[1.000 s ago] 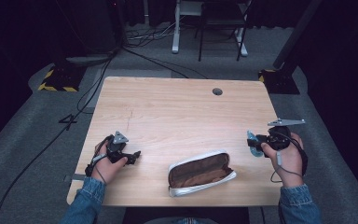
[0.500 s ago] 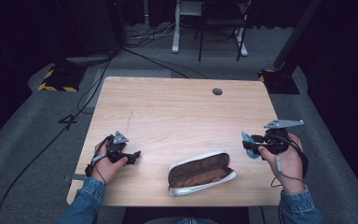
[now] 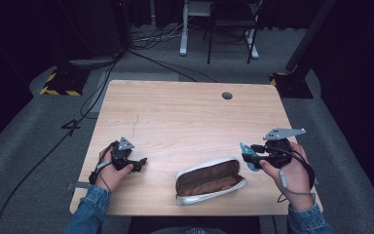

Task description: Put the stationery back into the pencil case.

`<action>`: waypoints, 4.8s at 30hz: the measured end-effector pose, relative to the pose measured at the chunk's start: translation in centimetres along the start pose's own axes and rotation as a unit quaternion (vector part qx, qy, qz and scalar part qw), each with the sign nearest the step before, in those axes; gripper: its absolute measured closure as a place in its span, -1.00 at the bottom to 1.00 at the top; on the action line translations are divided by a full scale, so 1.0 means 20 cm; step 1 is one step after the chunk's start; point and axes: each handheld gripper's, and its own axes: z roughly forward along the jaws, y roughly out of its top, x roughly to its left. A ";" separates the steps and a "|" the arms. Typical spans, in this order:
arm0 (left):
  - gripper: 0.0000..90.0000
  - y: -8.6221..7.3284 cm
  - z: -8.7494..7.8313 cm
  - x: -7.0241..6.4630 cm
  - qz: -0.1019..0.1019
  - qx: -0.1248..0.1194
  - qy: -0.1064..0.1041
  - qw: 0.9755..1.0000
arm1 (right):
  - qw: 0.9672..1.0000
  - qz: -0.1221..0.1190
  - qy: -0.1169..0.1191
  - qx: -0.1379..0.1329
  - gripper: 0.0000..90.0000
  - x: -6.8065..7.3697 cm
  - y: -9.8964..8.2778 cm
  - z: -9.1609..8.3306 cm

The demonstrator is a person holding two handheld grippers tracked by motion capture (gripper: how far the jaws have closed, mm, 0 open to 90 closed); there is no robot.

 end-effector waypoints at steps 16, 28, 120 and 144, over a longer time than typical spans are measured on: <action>-0.63 0.00 0.00 0.00 0.000 0.000 0.000 1.000 | 0.997 -0.059 0.045 0.002 0.12 0.20 0.05 0.05; -0.63 0.00 0.00 0.00 0.001 0.000 0.000 1.000 | 0.993 -0.094 0.074 0.012 0.12 0.31 0.06 0.11; -0.64 0.00 0.00 0.00 -0.002 0.003 -0.001 1.000 | 0.992 -0.093 0.038 -0.072 -0.50 0.07 0.02 0.09; -0.79 0.00 0.00 0.00 0.002 0.007 -0.007 1.000 | 0.997 0.001 -0.023 -0.069 -0.59 -0.33 -0.15 0.09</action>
